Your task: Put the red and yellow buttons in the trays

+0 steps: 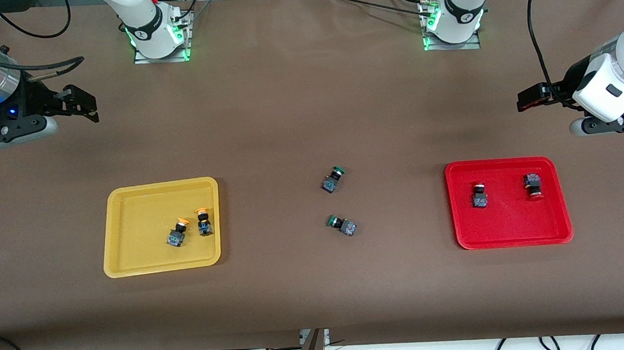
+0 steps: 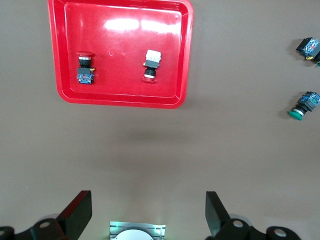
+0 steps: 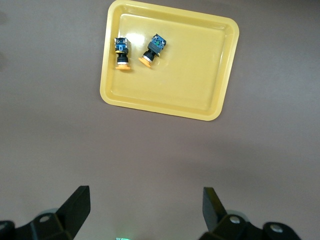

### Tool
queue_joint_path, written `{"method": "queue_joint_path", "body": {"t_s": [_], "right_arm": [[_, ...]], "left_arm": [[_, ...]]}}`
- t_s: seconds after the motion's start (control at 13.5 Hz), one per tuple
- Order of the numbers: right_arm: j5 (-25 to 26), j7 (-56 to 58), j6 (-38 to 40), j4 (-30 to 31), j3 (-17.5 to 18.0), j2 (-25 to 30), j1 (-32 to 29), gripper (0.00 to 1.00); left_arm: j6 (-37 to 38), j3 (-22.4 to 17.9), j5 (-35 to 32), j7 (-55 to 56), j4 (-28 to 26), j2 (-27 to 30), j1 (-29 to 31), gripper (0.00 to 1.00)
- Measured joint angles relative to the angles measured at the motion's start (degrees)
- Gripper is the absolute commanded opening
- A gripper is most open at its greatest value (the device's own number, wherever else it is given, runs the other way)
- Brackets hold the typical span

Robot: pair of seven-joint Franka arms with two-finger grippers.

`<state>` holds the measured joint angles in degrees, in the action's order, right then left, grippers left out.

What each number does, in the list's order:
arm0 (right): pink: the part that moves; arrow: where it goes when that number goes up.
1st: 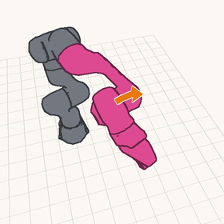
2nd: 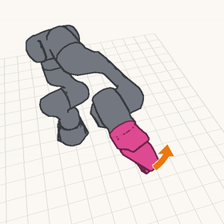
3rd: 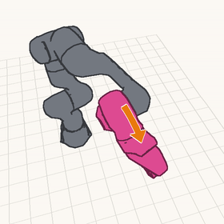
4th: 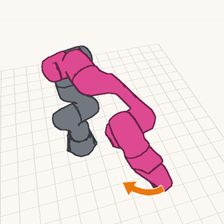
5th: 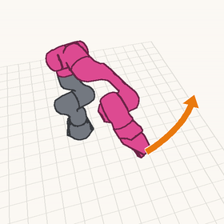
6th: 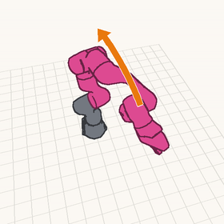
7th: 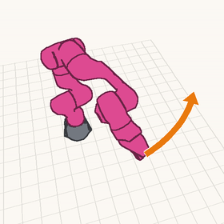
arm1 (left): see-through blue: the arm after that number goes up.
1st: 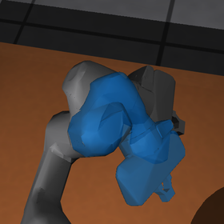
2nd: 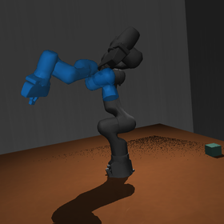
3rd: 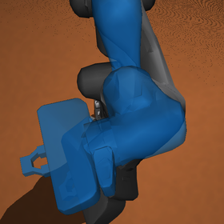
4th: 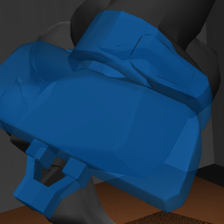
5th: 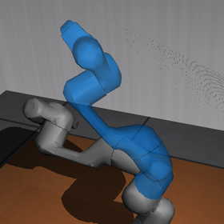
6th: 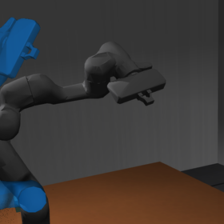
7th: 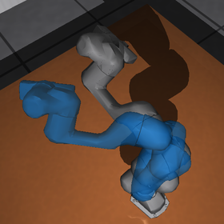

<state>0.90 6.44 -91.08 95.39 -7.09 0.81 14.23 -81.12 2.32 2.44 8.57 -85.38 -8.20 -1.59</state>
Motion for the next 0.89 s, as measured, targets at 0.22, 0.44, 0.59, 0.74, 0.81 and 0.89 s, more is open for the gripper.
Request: {"method": "queue_joint_path", "body": {"t_s": [0.22, 0.44, 0.59, 0.74, 0.81, 0.89], "right_arm": [[1.9, 0.4, -1.1, -0.2, 0.0, -0.1, 0.0, 0.99], [1.0, 0.4, -1.6, -1.0, 0.0, -0.8, -1.6, 0.99], [0.3, 0.4, -1.2, -1.0, 0.0, -1.1, -2.5, 0.99], [0.1, 0.3, -0.7, -0.9, 0.4, -1.0, -3.0, 0.99], [0.0, 0.1, -0.5, -0.8, 1.0, -0.9, -3.7, 0.99], [-0.1, -1.1, -0.2, -0.8, 1.9, -0.9, -4.3, 0.99]], "left_arm": [[0.0, 0.0, 0.0, 0.0, 0.0, 0.0, 0.0, 1.00], [0.0, 0.0, 0.0, 0.0, 0.0, 0.0, 0.0, 1.00], [0.0, 0.0, 0.0, 0.0, 0.0, 0.0, 0.0, 1.00], [0.0, 0.0, 0.0, 0.0, 0.0, 0.0, 0.0, 1.00], [0.0, 0.0, 0.0, 0.0, 0.0, 0.0, 0.0, 1.00], [0.0, 0.0, 0.0, 0.0, 0.0, 0.0, 0.0, 1.00]]}}
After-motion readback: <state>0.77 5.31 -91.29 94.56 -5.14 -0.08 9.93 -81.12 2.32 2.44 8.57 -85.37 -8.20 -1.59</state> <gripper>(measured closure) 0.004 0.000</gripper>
